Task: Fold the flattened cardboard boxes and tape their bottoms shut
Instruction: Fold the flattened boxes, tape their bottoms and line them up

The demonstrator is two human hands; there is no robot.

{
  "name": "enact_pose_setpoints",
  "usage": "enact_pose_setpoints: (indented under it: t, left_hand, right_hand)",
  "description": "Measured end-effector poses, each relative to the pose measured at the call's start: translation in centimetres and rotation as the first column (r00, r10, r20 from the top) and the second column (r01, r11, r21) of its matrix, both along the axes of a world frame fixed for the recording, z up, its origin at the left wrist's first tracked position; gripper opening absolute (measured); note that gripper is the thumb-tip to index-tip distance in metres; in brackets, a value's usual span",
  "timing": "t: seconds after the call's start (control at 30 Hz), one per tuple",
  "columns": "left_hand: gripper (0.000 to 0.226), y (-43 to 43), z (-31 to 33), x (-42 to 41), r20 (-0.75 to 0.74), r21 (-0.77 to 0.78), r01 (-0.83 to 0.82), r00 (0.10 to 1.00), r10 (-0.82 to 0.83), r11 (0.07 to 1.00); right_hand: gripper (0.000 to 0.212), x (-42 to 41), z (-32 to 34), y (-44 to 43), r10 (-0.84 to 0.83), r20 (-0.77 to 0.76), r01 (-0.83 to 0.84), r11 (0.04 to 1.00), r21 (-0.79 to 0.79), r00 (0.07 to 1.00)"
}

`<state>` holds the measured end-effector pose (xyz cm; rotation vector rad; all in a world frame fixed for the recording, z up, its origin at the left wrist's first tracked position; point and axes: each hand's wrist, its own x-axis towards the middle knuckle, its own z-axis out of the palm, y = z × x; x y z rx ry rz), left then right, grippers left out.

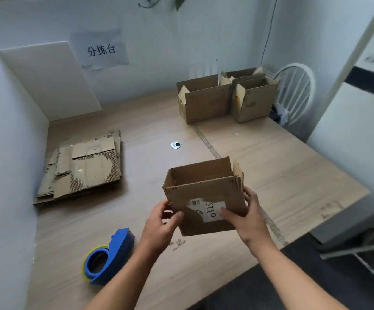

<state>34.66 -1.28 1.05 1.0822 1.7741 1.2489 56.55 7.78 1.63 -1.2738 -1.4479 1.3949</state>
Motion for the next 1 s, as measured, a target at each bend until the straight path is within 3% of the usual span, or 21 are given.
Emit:
enact_pose_setpoints:
  t: [0.17, 0.27, 0.4, 0.5, 0.57, 0.67, 0.77, 1.0]
  left_hand:
    - [0.043, 2.8, 1.3, 2.4, -0.094, -0.003, 0.208, 0.974, -0.208, 0.978]
    - [0.03, 5.5, 1.9, 3.8, -0.281, -0.062, 0.293, 0.912, -0.298, 0.954]
    - [0.038, 10.6, 3.1, 5.7, -0.604, -0.165, 0.423, 0.671, -0.43, 0.891]
    - [0.037, 14.9, 4.4, 7.9, -0.787, -0.266, 0.431, 0.42, -0.453, 0.862]
    - [0.039, 17.6, 5.4, 9.3, -0.854, -0.349, 0.389, 0.243, -0.461, 0.852]
    - [0.042, 21.0, 6.5, 11.1, -0.87, -0.434, 0.314, 0.1, -0.484, 0.845]
    - [0.042, 23.7, 7.6, 11.9, -0.874, -0.46, 0.221, 0.06, -0.482, 0.86]
    - [0.041, 28.3, 8.5, 8.5, -0.841, -0.533, 0.023, 0.098, -0.532, 0.846]
  right_hand:
    - [0.079, 5.4, 0.9, 0.2, -0.17, 0.013, 0.17, 0.985, -0.007, 0.985]
    - [0.076, 9.0, 1.7, 1.3, -0.268, -0.026, 0.268, 0.963, 0.004, 0.963]
    - [0.074, 14.4, 2.1, 4.0, -0.355, -0.082, 0.357, 0.934, 0.008, 0.931]
    - [0.076, 17.8, 2.2, 7.3, -0.365, -0.067, 0.367, 0.93, 0.021, 0.928]
    - [0.077, 19.6, 2.3, 9.8, -0.335, -0.051, 0.337, 0.941, 0.022, 0.941]
    - [0.079, 21.2, 2.7, 14.0, -0.264, -0.004, 0.264, 0.964, 0.02, 0.964]
    - [0.08, 21.3, 2.8, 18.5, -0.16, 0.005, 0.16, 0.987, 0.008, 0.987]
    - [0.077, 17.1, 1.7, 27.7, 0.009, -0.012, -0.009, 1.0, -0.027, 1.0]
